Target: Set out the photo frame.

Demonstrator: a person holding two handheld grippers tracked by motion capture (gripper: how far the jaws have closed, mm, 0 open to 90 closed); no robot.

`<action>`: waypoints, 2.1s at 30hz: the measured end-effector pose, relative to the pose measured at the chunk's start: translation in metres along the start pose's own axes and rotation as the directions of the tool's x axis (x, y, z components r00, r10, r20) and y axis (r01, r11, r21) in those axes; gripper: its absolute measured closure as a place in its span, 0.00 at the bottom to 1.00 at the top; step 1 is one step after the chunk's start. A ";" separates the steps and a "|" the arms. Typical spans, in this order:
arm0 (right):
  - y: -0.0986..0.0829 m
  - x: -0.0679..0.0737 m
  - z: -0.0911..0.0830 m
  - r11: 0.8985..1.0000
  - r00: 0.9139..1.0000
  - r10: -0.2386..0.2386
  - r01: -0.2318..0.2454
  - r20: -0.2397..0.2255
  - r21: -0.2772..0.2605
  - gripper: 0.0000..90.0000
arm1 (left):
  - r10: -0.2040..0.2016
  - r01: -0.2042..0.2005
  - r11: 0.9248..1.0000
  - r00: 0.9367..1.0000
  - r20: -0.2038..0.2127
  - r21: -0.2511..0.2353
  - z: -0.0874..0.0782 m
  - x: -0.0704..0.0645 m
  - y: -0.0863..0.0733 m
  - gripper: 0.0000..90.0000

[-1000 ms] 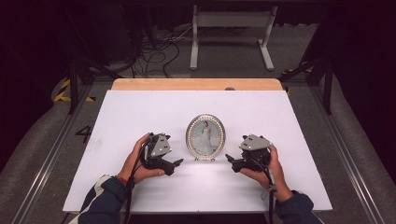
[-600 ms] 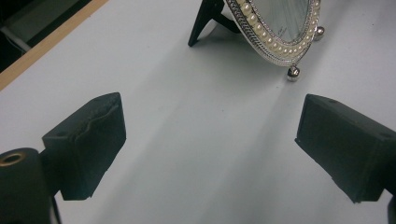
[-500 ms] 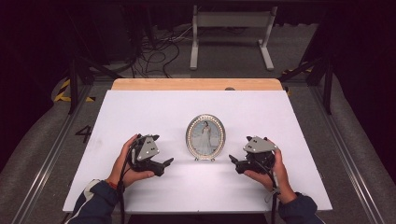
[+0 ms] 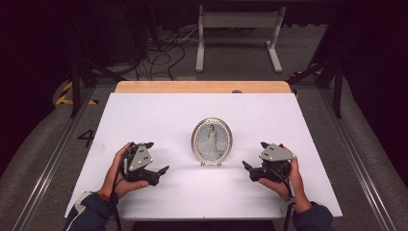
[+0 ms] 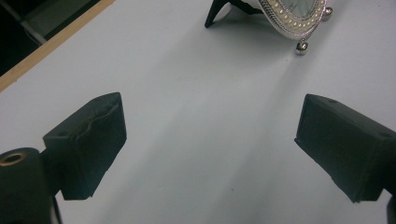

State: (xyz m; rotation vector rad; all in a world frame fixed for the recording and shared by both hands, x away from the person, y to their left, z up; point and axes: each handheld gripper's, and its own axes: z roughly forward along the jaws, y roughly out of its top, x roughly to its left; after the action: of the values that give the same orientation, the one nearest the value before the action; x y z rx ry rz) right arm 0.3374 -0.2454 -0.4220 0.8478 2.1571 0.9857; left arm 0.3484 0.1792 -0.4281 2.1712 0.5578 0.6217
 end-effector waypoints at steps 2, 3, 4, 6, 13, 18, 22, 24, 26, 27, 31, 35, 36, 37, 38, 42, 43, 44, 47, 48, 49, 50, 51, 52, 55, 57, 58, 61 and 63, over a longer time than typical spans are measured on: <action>-0.001 0.000 -0.001 1.000 1.000 0.003 -0.003 0.000 0.001 0.12 | -0.005 0.005 1.000 1.000 -0.003 0.000 -0.001 0.001 -0.002 0.10; -0.002 -0.001 -0.002 1.000 1.000 0.004 -0.004 0.002 0.000 0.12 | -0.006 0.006 1.000 1.000 -0.003 0.004 -0.003 0.001 -0.003 0.10; -0.003 -0.002 -0.003 1.000 1.000 0.005 -0.005 0.004 0.000 0.12 | -0.006 0.006 1.000 1.000 -0.008 0.005 -0.004 0.001 -0.004 0.10; -0.005 -0.002 -0.004 1.000 1.000 0.008 -0.008 0.005 -0.001 0.12 | -0.012 0.012 1.000 1.000 -0.011 0.007 -0.006 0.002 -0.007 0.10; -0.009 -0.004 -0.008 1.000 1.000 0.011 -0.011 0.015 0.003 0.12 | -0.028 0.029 1.000 0.999 -0.029 0.011 -0.015 0.006 -0.016 0.10; -0.015 -0.007 -0.012 1.000 0.999 0.026 -0.026 0.025 -0.001 0.12 | -0.046 0.047 0.999 0.998 -0.046 0.013 -0.021 0.009 -0.024 0.10; -0.019 -0.009 -0.014 0.999 0.999 0.037 -0.037 0.033 0.000 0.12 | -0.047 0.048 0.999 0.997 -0.060 0.016 -0.026 0.011 -0.028 0.10; -0.023 -0.011 -0.016 0.999 0.999 0.038 -0.038 0.039 0.002 0.12 | -0.059 0.061 0.998 0.996 -0.067 0.020 -0.029 0.012 -0.032 0.10; -0.025 -0.012 -0.018 0.999 0.998 0.045 -0.045 0.040 0.004 0.12 | -0.065 0.067 0.998 0.996 -0.066 0.023 -0.030 0.013 -0.035 0.10; -0.027 -0.012 -0.019 0.999 0.998 0.046 -0.046 0.043 0.006 0.12 | -0.065 0.067 0.997 0.996 -0.068 0.025 -0.031 0.013 -0.037 0.10; -0.033 -0.015 -0.024 0.998 0.997 0.060 -0.060 0.053 0.009 0.12 | -0.074 0.077 0.996 0.995 -0.069 0.036 -0.033 0.014 -0.044 0.10; -0.040 -0.018 -0.028 0.997 0.995 0.073 -0.074 0.063 0.016 0.12 | -0.106 0.109 0.994 0.992 -0.075 0.031 -0.037 0.017 -0.051 0.10; -0.042 -0.019 -0.028 0.997 0.995 0.073 -0.074 0.068 0.017 0.12 | -0.106 0.109 0.994 0.992 -0.073 0.029 -0.038 0.018 -0.052 0.10; -0.043 -0.019 -0.029 0.997 0.995 0.074 -0.076 0.070 0.018 0.12 | -0.112 0.114 0.993 0.991 -0.077 0.027 -0.039 0.019 -0.054 0.10; -0.045 -0.020 -0.030 0.997 0.994 0.077 -0.079 0.075 0.019 0.12 | -0.123 0.125 0.992 0.989 -0.079 0.026 -0.040 0.019 -0.055 0.10; -0.052 -0.023 -0.034 0.995 0.991 0.097 -0.100 0.093 0.025 0.12 | -0.155 0.157 0.987 0.984 -0.086 0.019 -0.042 0.023 -0.062 0.10; -0.055 -0.024 -0.035 0.994 0.990 0.103 -0.106 0.096 0.028 0.12 | -0.164 0.166 0.986 0.983 -0.086 0.020 -0.042 0.023 -0.063 0.10; -0.055 -0.024 -0.035 0.994 0.990 0.103 -0.106 0.096 0.028 0.12 | -0.164 0.166 0.986 0.983 -0.086 0.020 -0.042 0.023 -0.063 0.10; -0.060 -0.025 -0.037 0.992 0.988 0.115 -0.120 0.102 0.034 0.12 | -0.172 0.174 0.985 0.982 -0.084 0.018 -0.044 0.023 -0.067 0.10; -0.062 -0.025 -0.038 0.992 0.988 0.118 -0.122 0.102 0.035 0.12 | -0.175 0.177 0.984 0.981 -0.083 0.016 -0.045 0.023 -0.068 0.10; -0.063 -0.026 -0.038 0.992 0.987 0.120 -0.125 0.106 0.036 0.12 | -0.175 0.178 0.984 0.981 -0.083 0.020 -0.046 0.024 -0.070 0.10; -0.065 -0.026 -0.039 0.991 0.986 0.122 -0.127 0.110 0.039 0.12 | -0.185 0.187 0.982 0.979 -0.084 0.016 -0.046 0.024 -0.071 0.10; -0.065 -0.027 -0.040 0.991 0.986 0.121 -0.126 0.113 0.040 0.12 | -0.190 0.192 0.981 0.978 -0.084 0.016 -0.047 0.024 -0.073 0.10; -0.067 -0.027 -0.041 0.991 0.985 0.124 -0.130 0.116 0.038 0.12 | -0.186 0.188 0.982 0.979 -0.085 0.018 -0.048 0.025 -0.074 0.10; -0.067 -0.029 -0.043 0.991 0.984 0.131 -0.135 0.116 0.024 0.11 | -0.188 0.191 0.981 0.978 -0.094 0.019 -0.049 0.025 -0.075 0.10; -0.067 -0.029 -0.043 0.990 0.984 0.133 -0.137 0.117 0.021 0.11 | -0.196 0.198 0.980 0.975 -0.101 0.018 -0.050 0.025 -0.076 0.10; -0.067 -0.029 -0.044 0.990 0.984 0.133 -0.136 0.116 0.019 0.11 | -0.194 0.197 0.980 0.976 -0.102 0.018 -0.050 0.024 -0.075 0.10; -0.067 -0.028 -0.044 0.991 0.985 0.128 -0.131 0.113 0.015 0.11 | -0.187 0.189 0.982 0.977 -0.104 0.011 -0.051 0.023 -0.073 0.10; -0.067 -0.028 -0.045 0.992 0.986 0.124 -0.126 0.112 0.013 0.11 | -0.185 0.187 0.982 0.977 -0.102 0.009 -0.050 0.023 -0.073 0.10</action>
State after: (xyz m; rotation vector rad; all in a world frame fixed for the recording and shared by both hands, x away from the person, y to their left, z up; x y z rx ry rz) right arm 0.3014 -0.3192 -0.4442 1.0341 2.0435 0.9561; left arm 0.3229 0.2638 -0.4512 2.0827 0.8136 0.6274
